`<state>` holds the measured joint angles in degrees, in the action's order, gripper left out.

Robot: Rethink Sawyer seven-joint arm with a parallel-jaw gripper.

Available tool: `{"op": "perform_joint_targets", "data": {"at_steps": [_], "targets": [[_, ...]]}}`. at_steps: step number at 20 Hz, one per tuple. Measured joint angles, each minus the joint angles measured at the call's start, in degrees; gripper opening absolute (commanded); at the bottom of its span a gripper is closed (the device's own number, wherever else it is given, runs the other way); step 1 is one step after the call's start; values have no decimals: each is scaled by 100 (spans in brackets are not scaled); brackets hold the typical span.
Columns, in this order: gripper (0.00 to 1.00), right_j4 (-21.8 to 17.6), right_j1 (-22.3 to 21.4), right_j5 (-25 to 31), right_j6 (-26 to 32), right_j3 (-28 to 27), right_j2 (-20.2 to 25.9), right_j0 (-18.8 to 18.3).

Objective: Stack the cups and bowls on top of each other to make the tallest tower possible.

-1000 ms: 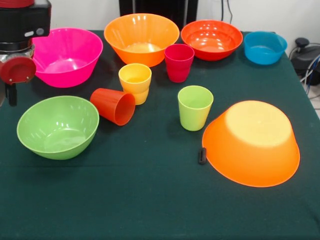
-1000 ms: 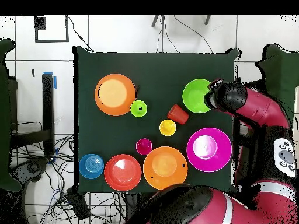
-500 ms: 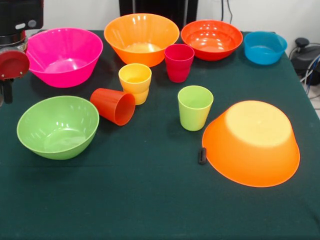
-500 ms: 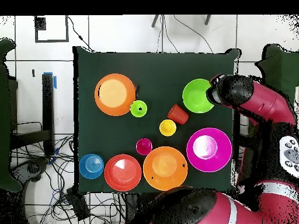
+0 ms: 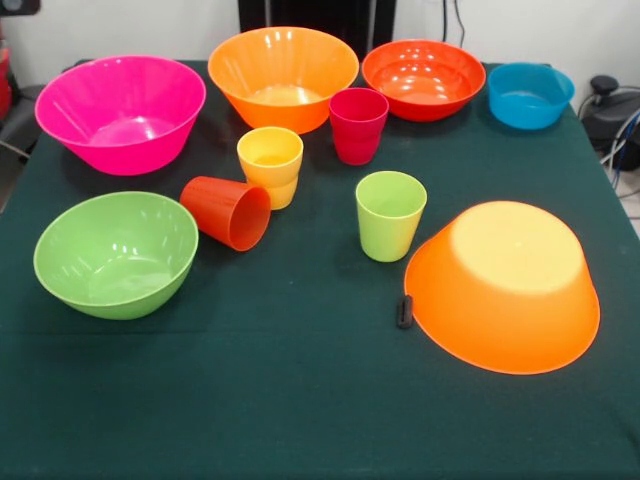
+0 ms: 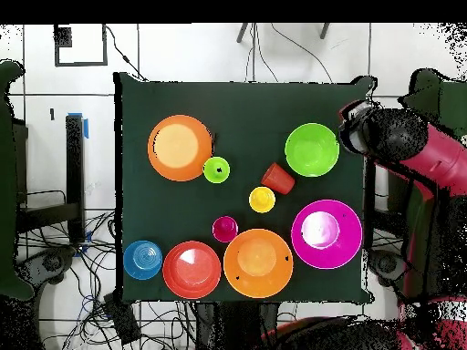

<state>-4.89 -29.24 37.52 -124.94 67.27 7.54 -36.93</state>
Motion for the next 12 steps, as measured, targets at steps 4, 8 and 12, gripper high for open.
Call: {"op": "perform_joint_targets", "data": {"at_steps": [4, 8, 12], "targets": [[0, -121, -150, 0, 571, 211, 407, -381], [0, -313, -275, -10, 1064, 469, 700, -641], [0, -467, -347, -50, 1316, 676, 927, -801]]}}
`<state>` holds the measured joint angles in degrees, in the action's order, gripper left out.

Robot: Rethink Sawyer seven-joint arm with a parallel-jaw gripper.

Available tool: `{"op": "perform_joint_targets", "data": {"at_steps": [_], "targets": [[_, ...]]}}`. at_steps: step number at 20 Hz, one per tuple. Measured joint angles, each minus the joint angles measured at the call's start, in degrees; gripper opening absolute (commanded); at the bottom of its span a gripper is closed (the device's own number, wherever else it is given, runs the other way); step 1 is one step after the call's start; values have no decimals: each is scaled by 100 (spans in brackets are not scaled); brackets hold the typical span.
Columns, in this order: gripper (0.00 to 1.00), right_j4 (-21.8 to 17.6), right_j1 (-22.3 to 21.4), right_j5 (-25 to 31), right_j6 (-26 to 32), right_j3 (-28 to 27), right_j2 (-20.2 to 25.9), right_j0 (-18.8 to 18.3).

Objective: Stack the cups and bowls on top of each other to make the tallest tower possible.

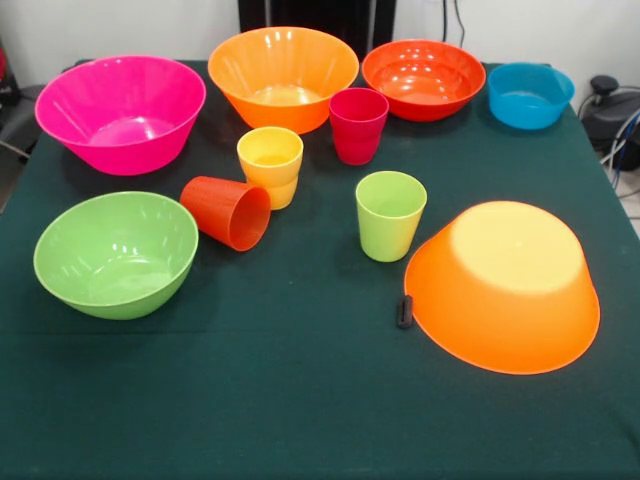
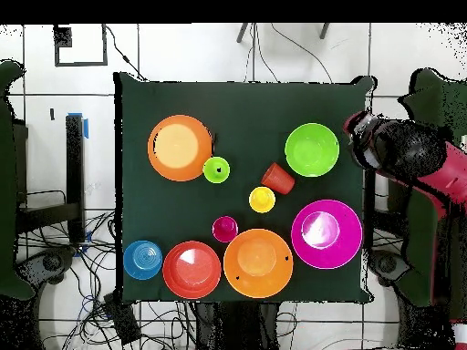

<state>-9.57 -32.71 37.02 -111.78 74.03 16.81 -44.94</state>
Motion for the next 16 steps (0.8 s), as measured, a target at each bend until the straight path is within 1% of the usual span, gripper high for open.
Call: {"op": "perform_joint_targets", "data": {"at_steps": [6, 12, 16], "targets": [[0, -214, -23, -4, 205, 382, 521, -281], [0, -237, -20, -4, 205, 639, 859, -381], [0, -344, -21, -4, 205, 786, 1060, -382]]}}
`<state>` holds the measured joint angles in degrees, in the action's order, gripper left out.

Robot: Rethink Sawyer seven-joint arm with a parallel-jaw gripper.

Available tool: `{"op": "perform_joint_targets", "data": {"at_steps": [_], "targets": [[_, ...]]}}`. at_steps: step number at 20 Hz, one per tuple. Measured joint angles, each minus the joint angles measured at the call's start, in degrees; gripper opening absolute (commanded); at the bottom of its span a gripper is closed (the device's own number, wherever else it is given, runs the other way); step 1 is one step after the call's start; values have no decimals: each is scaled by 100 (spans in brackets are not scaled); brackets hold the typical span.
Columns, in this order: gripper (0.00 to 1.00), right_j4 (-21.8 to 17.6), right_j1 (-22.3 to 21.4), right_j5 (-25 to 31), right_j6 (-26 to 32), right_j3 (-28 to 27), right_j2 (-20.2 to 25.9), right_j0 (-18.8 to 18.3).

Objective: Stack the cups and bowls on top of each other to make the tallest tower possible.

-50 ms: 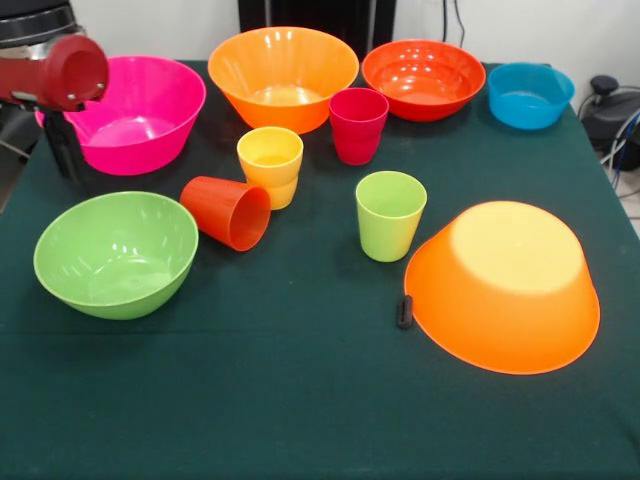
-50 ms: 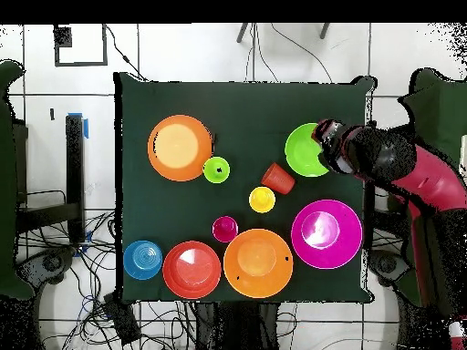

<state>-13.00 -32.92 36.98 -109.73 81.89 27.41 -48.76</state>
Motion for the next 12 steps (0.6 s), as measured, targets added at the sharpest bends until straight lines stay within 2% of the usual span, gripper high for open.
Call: {"op": "perform_joint_targets", "data": {"at_steps": [12], "targets": [[0, -258, -1, 1, 0, 113, 365, -13]]}}
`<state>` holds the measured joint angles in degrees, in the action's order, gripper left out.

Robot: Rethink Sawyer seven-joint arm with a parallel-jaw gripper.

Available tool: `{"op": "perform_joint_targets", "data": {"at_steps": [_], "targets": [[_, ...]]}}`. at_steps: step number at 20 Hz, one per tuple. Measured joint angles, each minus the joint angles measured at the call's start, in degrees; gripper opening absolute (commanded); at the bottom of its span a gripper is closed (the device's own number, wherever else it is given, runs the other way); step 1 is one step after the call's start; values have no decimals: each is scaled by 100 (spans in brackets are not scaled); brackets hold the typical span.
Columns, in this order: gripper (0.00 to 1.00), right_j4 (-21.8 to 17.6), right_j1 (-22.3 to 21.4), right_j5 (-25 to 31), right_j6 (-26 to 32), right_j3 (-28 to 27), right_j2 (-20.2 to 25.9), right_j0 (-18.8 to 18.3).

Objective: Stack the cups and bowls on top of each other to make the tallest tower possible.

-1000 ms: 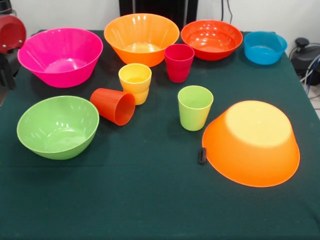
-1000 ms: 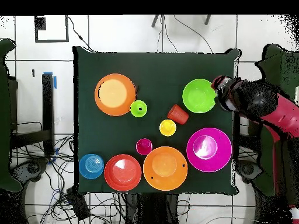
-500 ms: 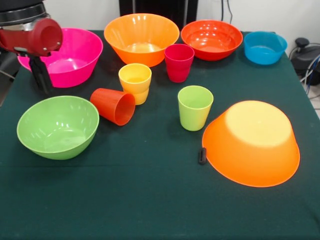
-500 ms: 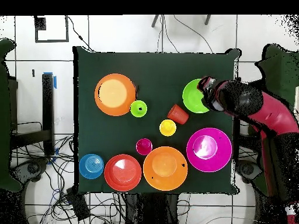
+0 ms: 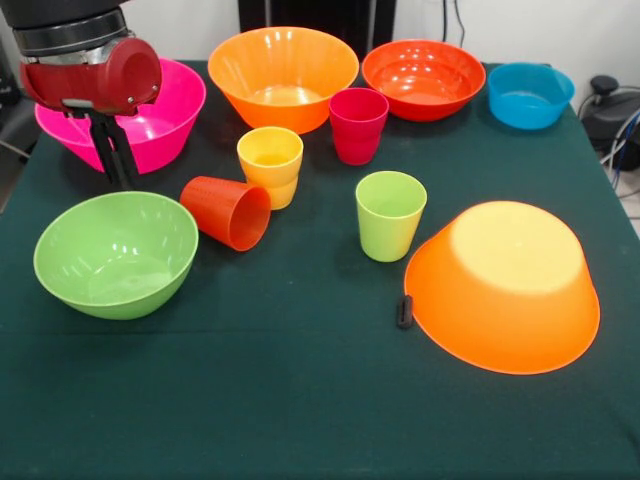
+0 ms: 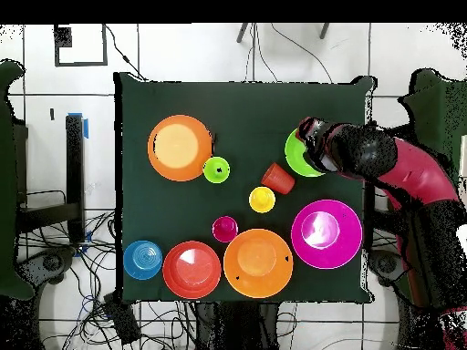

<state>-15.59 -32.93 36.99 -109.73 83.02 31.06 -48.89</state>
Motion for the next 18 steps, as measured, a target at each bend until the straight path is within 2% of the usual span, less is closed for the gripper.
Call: {"op": "perform_joint_targets", "data": {"at_steps": [5, 6, 18], "targets": [[0, -65, 0, -2, 0, -1, 122, -27], [100, -78, -1, -2, 0, -1, 140, -30], [100, -142, -2, -12, 0, -2, 143, -25]]}}
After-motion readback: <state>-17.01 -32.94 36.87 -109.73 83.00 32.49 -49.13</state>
